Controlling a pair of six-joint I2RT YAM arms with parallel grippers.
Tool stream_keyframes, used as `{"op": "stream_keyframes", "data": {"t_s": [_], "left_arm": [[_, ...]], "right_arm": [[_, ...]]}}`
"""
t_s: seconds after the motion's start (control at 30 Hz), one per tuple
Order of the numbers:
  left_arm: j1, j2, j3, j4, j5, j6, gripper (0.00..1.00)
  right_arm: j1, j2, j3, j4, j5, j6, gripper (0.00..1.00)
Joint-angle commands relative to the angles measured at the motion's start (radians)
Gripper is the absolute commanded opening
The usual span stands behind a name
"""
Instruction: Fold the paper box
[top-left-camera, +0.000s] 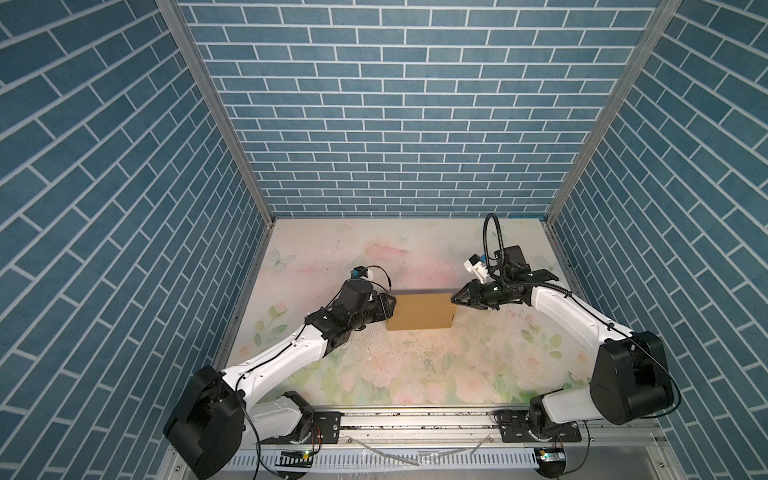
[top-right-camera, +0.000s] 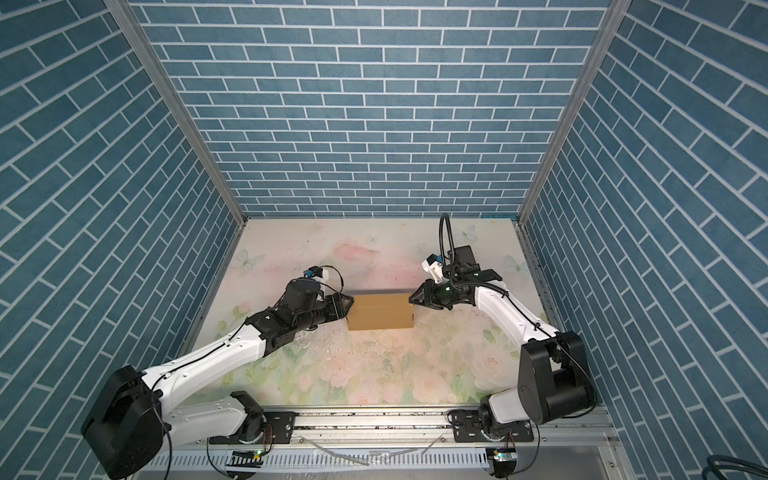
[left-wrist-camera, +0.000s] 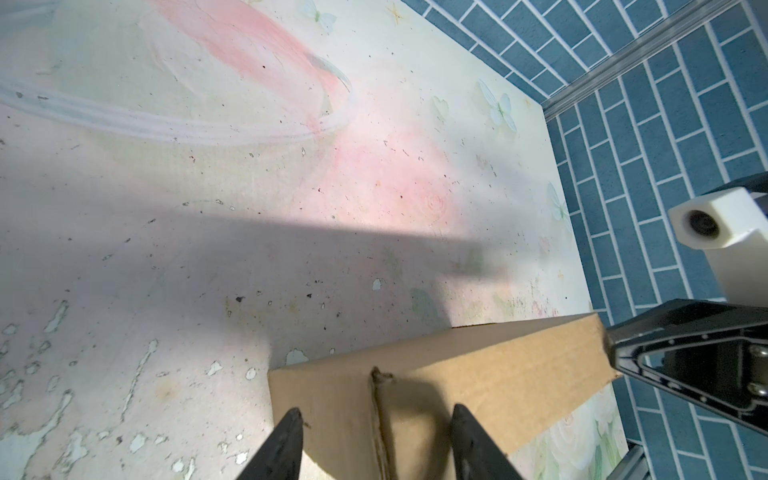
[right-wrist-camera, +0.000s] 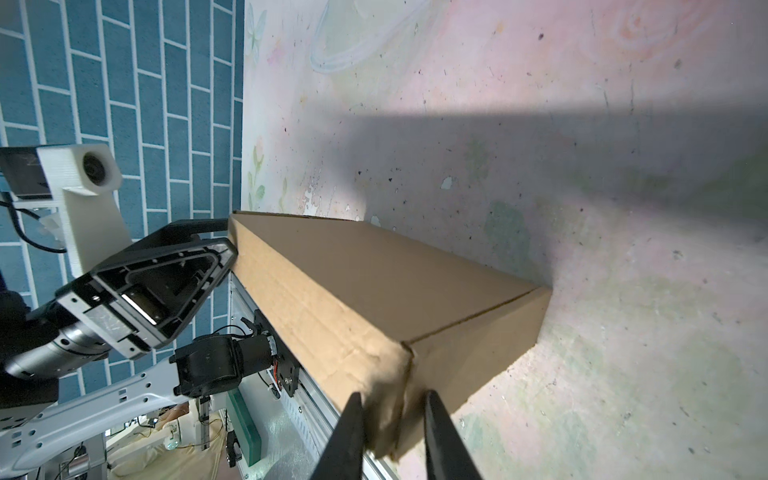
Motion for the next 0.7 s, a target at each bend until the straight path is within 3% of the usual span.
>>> {"op": "stream_keyframes", "data": {"t_s": [0.0,0.27,0.67], "left_arm": [[0.001,0.032,-0.061,-0.184,-0.016,0.026,0.57],[0.002,0.046,-0.063,-0.183,-0.013,0.026,0.57],[0.013,-0.024,0.018,-0.278,0.009,0.046,0.63]], "right_arm": [[0.002,0.014,-0.053,0.010,0.007,0.001,0.24],[-0.001,0.020,-0.102,0.044,0.009,0.002,0.17],[-0.001,0.014,-0.107,0.049,0.008,0.002,0.16]]}}
